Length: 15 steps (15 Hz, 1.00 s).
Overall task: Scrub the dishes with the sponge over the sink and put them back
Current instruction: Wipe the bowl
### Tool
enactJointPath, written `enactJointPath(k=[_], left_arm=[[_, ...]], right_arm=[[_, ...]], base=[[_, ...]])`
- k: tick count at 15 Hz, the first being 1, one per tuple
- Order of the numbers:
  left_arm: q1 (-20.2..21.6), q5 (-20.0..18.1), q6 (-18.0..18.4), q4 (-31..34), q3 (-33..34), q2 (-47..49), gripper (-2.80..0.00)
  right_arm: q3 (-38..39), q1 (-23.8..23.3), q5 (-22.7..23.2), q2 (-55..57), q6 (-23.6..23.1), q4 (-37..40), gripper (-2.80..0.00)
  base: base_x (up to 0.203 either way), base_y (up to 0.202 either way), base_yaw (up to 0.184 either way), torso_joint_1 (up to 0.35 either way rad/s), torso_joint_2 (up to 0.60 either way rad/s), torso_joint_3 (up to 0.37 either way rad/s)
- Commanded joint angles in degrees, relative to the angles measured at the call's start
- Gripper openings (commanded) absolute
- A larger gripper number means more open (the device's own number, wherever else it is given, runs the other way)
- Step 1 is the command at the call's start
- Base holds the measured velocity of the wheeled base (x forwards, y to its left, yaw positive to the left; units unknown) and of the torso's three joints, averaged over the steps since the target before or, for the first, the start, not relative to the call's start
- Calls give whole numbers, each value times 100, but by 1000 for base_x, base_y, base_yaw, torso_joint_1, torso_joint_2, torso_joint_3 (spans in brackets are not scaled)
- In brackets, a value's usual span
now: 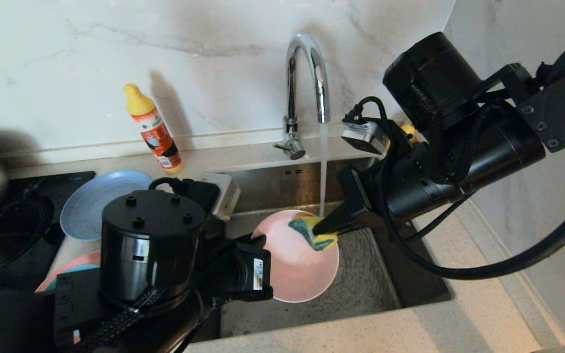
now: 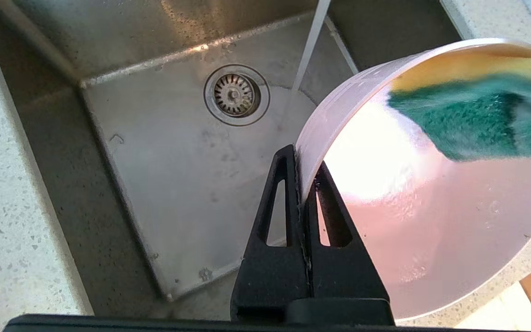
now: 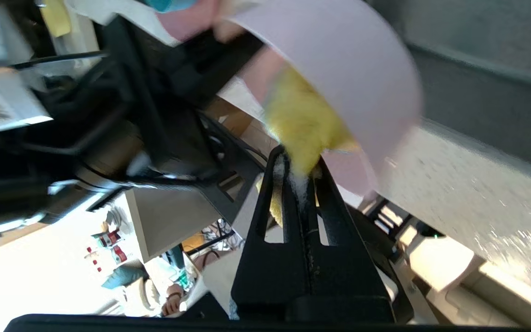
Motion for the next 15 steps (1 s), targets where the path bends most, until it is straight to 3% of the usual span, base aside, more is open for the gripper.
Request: enactJointPath(k=[1, 9, 15], left_arm=[[8, 21, 0, -16, -18, 9, -280], [35, 12, 9, -16, -185, 18, -280], [35, 12, 0, -16, -141, -17, -280]], right_arm=[[274, -53, 14, -162, -4, 71, -280], [521, 724, 14, 250, 12, 9, -280], [36, 753, 6, 497, 20, -10, -280]], base=[[0, 0, 0, 0, 0, 0], [0, 0, 0, 0, 0, 0], [0, 0, 0, 0, 0, 0]])
